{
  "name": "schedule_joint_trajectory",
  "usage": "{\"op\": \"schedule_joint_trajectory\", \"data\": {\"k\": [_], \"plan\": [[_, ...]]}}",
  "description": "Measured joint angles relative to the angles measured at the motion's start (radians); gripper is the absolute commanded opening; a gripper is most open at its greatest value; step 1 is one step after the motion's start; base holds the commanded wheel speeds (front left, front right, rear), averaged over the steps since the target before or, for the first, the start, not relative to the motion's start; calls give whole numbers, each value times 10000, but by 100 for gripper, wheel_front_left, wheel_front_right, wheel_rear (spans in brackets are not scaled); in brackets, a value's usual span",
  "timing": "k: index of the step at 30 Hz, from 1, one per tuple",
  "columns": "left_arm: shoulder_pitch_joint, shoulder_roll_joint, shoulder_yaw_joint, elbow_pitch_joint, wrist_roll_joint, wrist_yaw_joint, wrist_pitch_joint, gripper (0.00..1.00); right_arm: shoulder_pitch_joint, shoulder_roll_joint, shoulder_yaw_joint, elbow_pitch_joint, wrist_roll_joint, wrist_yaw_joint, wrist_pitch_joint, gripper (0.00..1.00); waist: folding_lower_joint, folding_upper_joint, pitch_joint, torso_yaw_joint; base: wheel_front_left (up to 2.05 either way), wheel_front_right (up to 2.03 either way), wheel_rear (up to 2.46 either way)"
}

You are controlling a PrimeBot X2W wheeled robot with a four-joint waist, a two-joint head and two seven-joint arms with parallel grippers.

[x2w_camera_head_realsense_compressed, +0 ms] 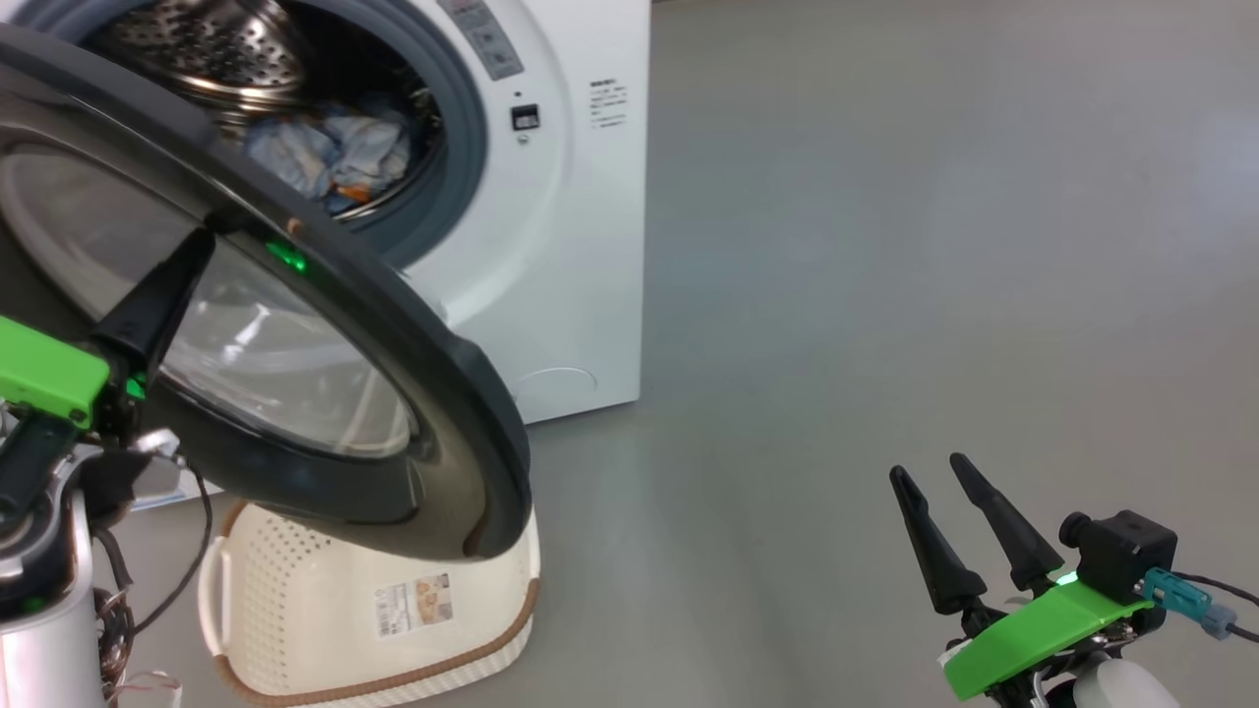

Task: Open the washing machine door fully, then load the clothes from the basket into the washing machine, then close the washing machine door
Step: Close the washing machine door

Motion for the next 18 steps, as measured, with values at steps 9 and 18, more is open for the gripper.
{"op": "schedule_joint_trajectory", "data": {"k": [9, 18], "plan": [[-592, -25, 40, 598, 280, -215, -537, 0, -166, 90, -25, -61, -2, 0, 0, 100, 0, 0, 275, -565, 0, 0, 0], [-890, 2, 117, 1300, 485, -523, -895, 0, -170, 173, -58, -63, -2, 0, 0, 100, 0, 0, 451, -978, 0, 0, 0]]}}
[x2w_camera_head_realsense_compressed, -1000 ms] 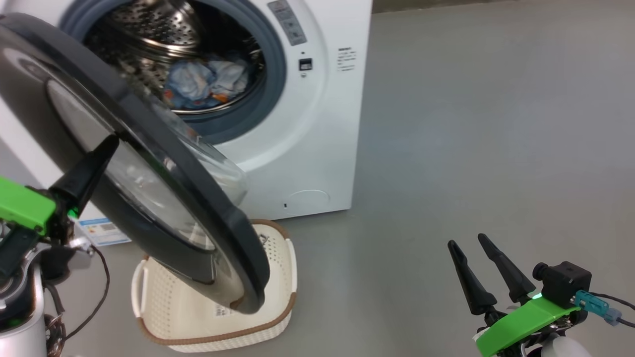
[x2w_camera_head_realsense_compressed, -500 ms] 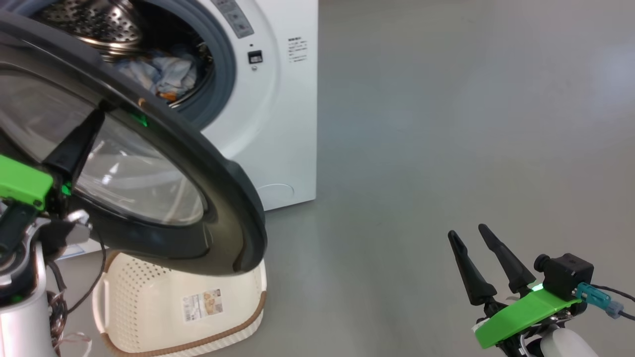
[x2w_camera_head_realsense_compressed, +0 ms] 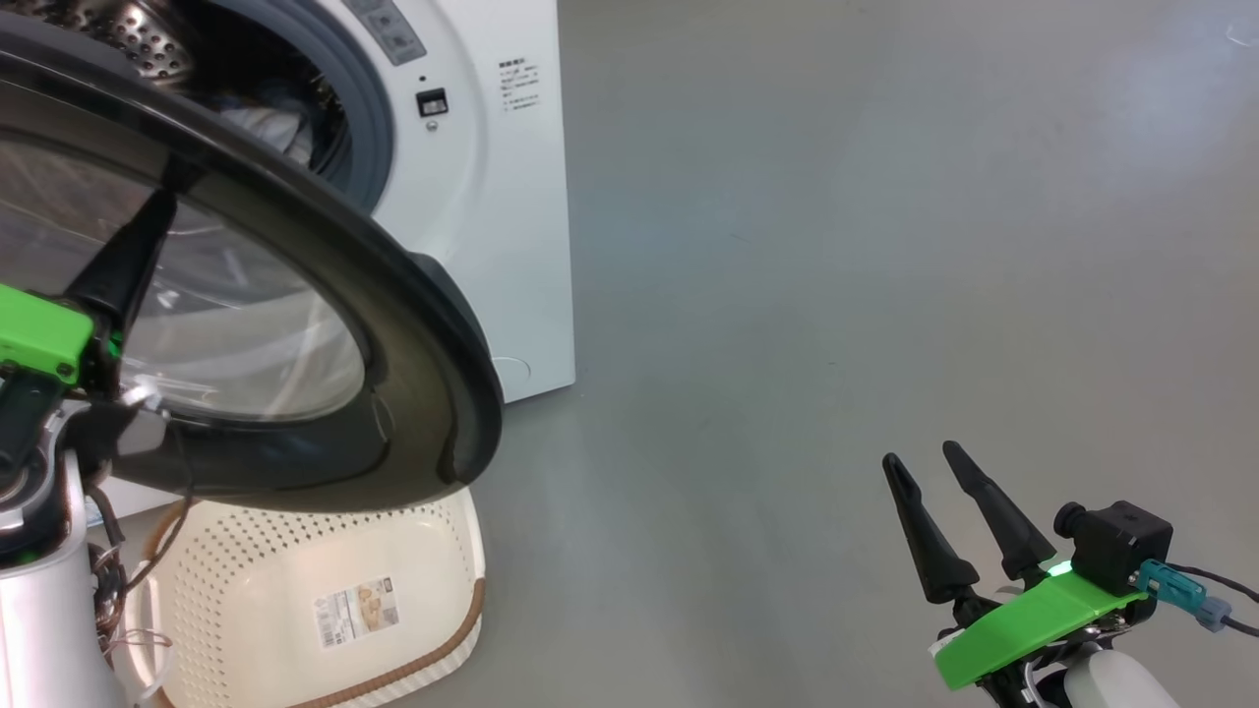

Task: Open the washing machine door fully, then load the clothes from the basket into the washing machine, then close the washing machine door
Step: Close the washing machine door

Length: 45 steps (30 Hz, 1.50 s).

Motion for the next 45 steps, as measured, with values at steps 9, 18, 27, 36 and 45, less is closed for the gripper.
{"op": "schedule_joint_trajectory", "data": {"k": [9, 18, 27, 36, 45], "plan": [[-116, -19, 8, 280, 0, -224, -157, 0, -2, 40, -73, 8, 0, 0, 0, 100, 0, -1, 2, -34, 0, 0, 0], [-116, 10, -27, 376, 25, -522, -157, 0, -4, 42, -94, 35, 0, 0, 0, 100, 0, 0, -67, 292, 0, 0, 0], [-12, 96, -134, 366, 205, -794, -159, 6, -4, -71, -86, 77, 0, 0, 0, 100, 0, 0, -221, 755, 0, 0, 0], [709, 343, -399, 228, 575, -1386, -257, 100, -1, -104, -73, 77, 0, 0, 0, 100, 0, 0, -360, 1208, 0, 0, 0], [1850, 593, -466, -416, 1258, -2151, -1032, 100, 12, -146, -25, 88, 0, 0, 0, 100, 0, 0, -576, 1487, 0, 0, 0]]}}
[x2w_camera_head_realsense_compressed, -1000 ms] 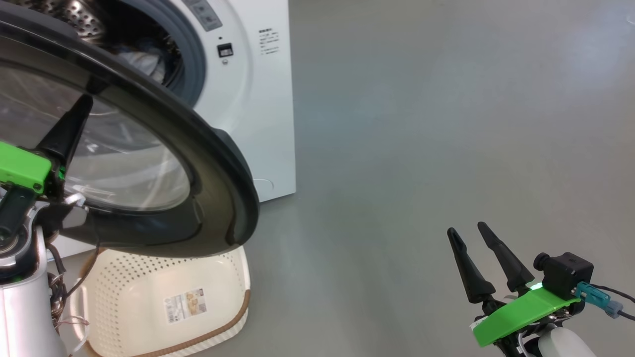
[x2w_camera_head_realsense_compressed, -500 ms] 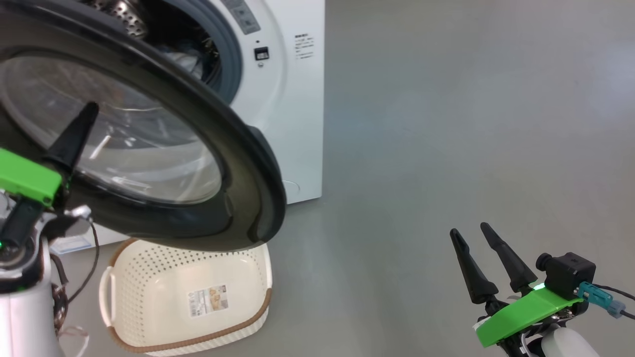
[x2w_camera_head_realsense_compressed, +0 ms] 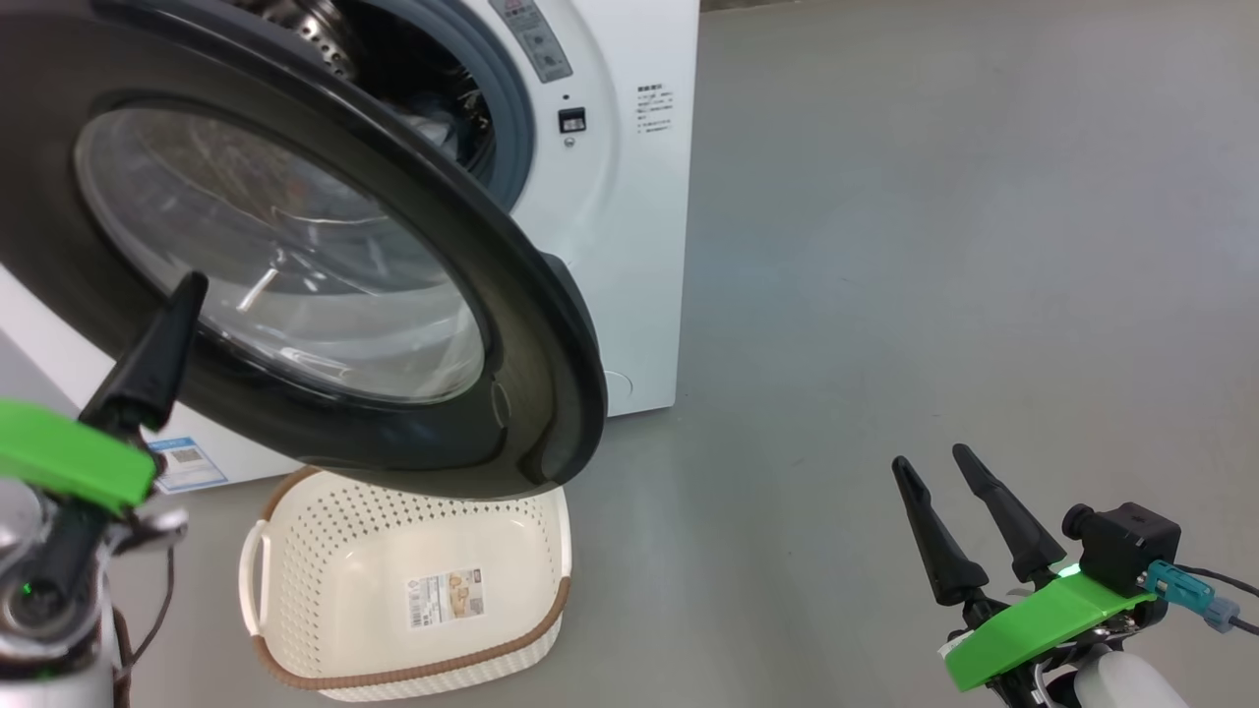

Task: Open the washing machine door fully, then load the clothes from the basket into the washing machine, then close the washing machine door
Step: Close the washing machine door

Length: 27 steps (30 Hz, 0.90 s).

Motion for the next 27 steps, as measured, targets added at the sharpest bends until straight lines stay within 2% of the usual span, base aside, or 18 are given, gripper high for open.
{"op": "schedule_joint_trajectory", "data": {"k": [7, 9, 14, 19, 25, 27], "plan": [[1088, 69, -188, -500, 1369, -671, -1494, 100, 9, -4, 10, -4, 0, 0, 0, 100, 0, 0, -59, 167, 0, 0, 0], [1448, 215, -359, -610, 2054, -949, -2033, 100, 10, -6, 12, -8, 0, 0, 0, 100, -1, 0, -82, 195, 0, 0, 0], [2286, 274, -571, -635, 3062, -1162, -3350, 100, 12, -21, 25, -4, 0, 0, 0, 100, 0, 0, -152, 265, 0, 0, 0], [3051, -23, -660, -583, 3331, -1294, -4452, 100, 23, -65, 40, 8, 2, 0, 0, 100, 0, 0, -262, 340, 0, 0, 0], [3862, -111, -1024, -368, 4224, -1312, -5590, 100, 27, -102, 44, 17, 2, 0, 0, 100, -1, 0, -331, 462, 0, 0, 0], [4021, -88, -1185, -309, 4823, -1304, -5986, 100, 29, -105, 42, 17, 2, 0, 0, 100, 0, 0, -351, 504, 0, 0, 0]]}}
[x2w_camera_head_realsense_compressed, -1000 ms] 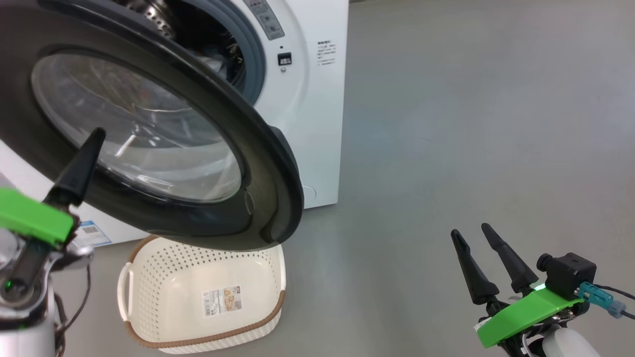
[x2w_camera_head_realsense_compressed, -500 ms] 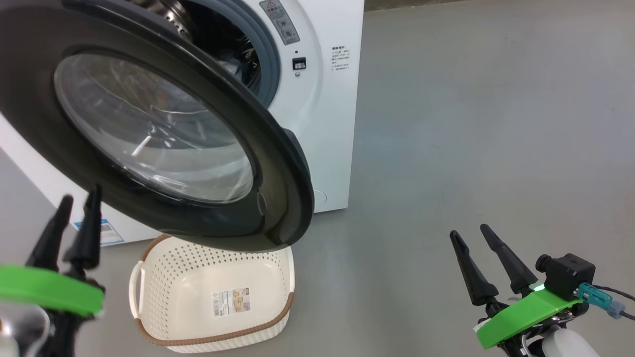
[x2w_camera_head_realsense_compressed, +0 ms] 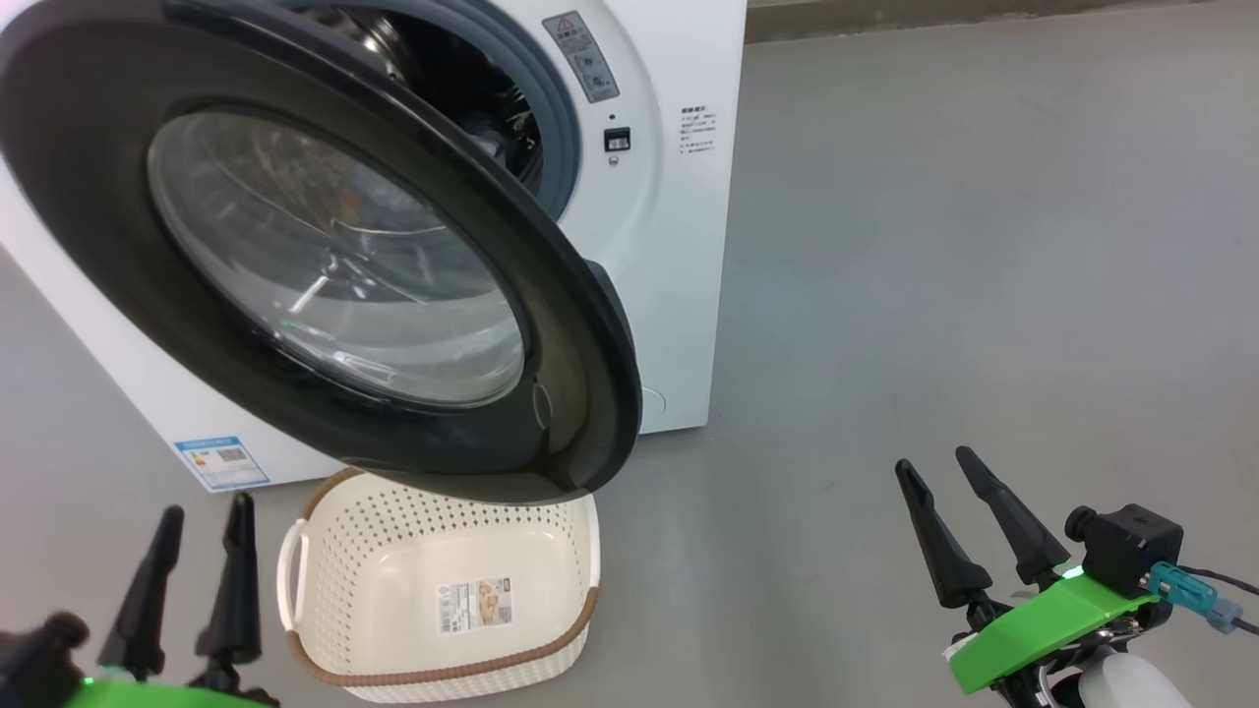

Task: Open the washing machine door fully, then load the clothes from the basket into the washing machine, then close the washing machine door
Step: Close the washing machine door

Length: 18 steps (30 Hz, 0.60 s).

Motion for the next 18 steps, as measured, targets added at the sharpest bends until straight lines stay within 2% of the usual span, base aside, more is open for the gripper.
{"op": "schedule_joint_trajectory", "data": {"k": [8, 13, 18], "plan": [[315, -165, -282, 445, 1177, 234, -1110, 100, 9, 0, -19, -15, 0, 0, 0, 100, 0, 0, -7, 144, 0, 0, 0], [501, -303, -357, 627, 1885, 470, -1329, 100, 15, -2, -127, -61, 0, 0, 0, 100, 0, 0, 32, 239, 0, 0, 0], [501, -573, -244, 729, 2230, 477, -1415, 100, 16, -4, -207, -77, -2, 0, 0, 100, 0, 0, 102, 341, 0, 0, 0]]}}
